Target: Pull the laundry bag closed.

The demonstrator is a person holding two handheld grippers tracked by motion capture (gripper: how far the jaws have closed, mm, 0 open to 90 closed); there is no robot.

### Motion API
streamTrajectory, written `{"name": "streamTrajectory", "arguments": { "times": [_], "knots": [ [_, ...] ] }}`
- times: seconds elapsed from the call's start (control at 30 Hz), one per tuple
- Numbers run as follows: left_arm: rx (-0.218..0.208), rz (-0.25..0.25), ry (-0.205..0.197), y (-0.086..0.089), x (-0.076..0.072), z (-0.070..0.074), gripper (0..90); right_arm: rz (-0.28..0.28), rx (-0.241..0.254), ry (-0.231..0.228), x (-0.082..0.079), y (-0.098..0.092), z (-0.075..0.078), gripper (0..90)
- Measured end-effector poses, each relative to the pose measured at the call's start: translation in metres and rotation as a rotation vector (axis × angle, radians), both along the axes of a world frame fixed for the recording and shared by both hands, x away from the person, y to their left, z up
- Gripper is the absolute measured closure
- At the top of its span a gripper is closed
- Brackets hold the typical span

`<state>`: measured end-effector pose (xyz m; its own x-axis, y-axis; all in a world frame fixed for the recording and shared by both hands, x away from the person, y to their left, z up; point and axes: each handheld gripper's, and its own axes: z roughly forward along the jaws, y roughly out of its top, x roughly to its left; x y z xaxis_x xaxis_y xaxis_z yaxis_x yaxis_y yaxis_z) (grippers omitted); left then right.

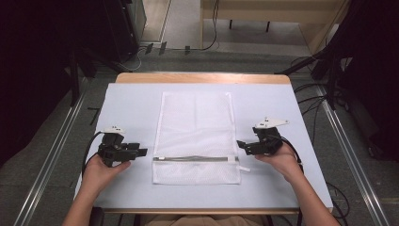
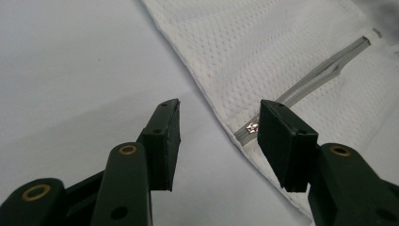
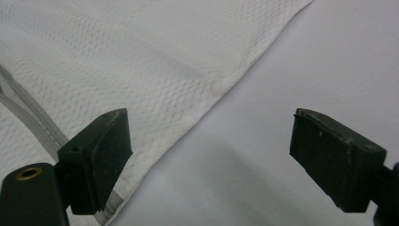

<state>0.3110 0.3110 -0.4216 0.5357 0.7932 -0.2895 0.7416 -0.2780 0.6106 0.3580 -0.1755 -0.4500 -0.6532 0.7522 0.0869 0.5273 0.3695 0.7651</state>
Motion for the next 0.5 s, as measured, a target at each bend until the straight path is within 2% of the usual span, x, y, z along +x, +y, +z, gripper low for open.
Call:
{"name": "streamTrajectory", "arguments": {
  "times": [0.13, 0.23, 0.3, 0.4, 0.47, 0.5],
  "knots": [
    [-0.028, 0.024, 0.053, 0.004, 0.002, 0.001, 53.3, -0.005, -0.005, 0.000, -0.001, 0.002, 0.001, 15.1],
    [-0.021, 0.029, 0.053, 0.005, 0.002, 0.000, 49.5, -0.011, -0.009, -0.001, -0.001, 0.003, 0.002, 15.8],
    [-0.013, 0.034, 0.044, 0.006, 0.002, -0.001, 49.3, -0.010, -0.015, 0.000, -0.002, 0.004, 0.002, 19.6],
    [-0.035, 0.040, 0.038, 0.009, 0.003, 0.000, 46.2, -0.014, -0.012, 0.005, -0.002, 0.005, 0.003, 23.6],
    [-0.053, 0.051, 0.034, 0.011, 0.002, 0.000, 47.3, -0.009, -0.005, 0.005, -0.003, 0.006, 0.005, 28.3],
    [-0.038, 0.044, 0.025, 0.011, 0.002, 0.000, 49.8, -0.002, -0.004, 0.002, -0.004, 0.007, 0.004, 29.5]
  ]
}}
